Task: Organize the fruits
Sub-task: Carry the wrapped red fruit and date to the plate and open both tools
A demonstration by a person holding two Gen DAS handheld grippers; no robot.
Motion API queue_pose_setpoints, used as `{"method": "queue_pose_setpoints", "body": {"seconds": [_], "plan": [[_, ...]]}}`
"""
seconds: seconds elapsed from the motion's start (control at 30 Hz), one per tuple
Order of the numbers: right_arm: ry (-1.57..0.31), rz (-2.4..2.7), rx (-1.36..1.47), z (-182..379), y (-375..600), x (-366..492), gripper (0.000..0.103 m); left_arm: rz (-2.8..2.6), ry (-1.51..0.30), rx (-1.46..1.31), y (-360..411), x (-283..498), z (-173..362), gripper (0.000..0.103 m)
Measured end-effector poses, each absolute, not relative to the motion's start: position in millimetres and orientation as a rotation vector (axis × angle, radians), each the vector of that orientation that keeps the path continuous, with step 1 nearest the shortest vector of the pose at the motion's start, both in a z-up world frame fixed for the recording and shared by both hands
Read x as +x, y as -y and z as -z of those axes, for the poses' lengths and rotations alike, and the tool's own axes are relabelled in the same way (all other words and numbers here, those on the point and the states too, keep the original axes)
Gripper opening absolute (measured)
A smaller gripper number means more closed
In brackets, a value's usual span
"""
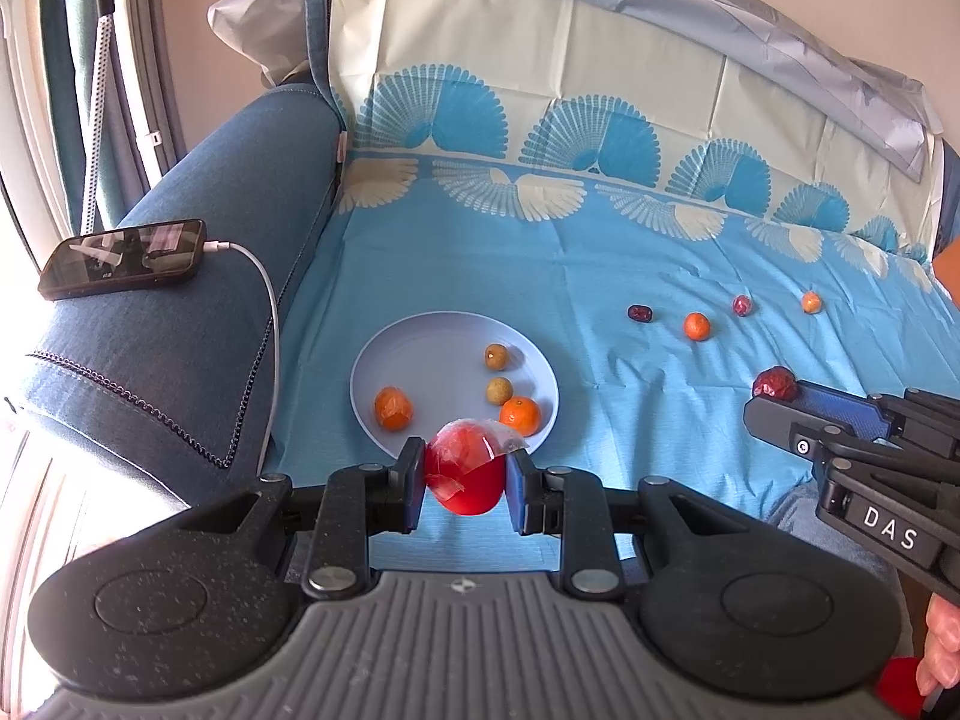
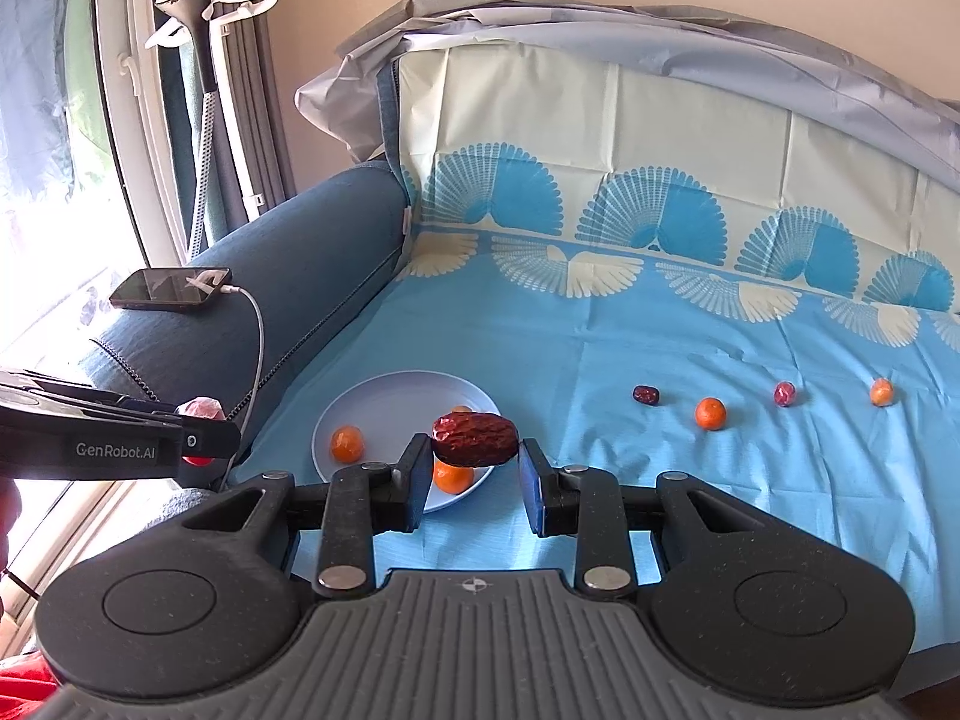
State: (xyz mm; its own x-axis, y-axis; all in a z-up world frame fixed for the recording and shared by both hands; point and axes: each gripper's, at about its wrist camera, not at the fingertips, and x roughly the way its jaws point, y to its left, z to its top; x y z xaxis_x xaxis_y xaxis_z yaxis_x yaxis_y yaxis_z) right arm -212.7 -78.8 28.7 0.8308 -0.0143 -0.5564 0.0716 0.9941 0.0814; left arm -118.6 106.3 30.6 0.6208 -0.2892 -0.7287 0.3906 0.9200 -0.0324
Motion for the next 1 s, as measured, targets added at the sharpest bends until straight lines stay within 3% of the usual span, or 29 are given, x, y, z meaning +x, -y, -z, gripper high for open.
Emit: {"method": "queue_pose_setpoints", "body": {"seconds": [1.0], "plan": [[-0.672,0.038,0.11,-3,84,-144,0.033,0.33,-0.856,0.101,-100,-41,-7,0.03]]}}
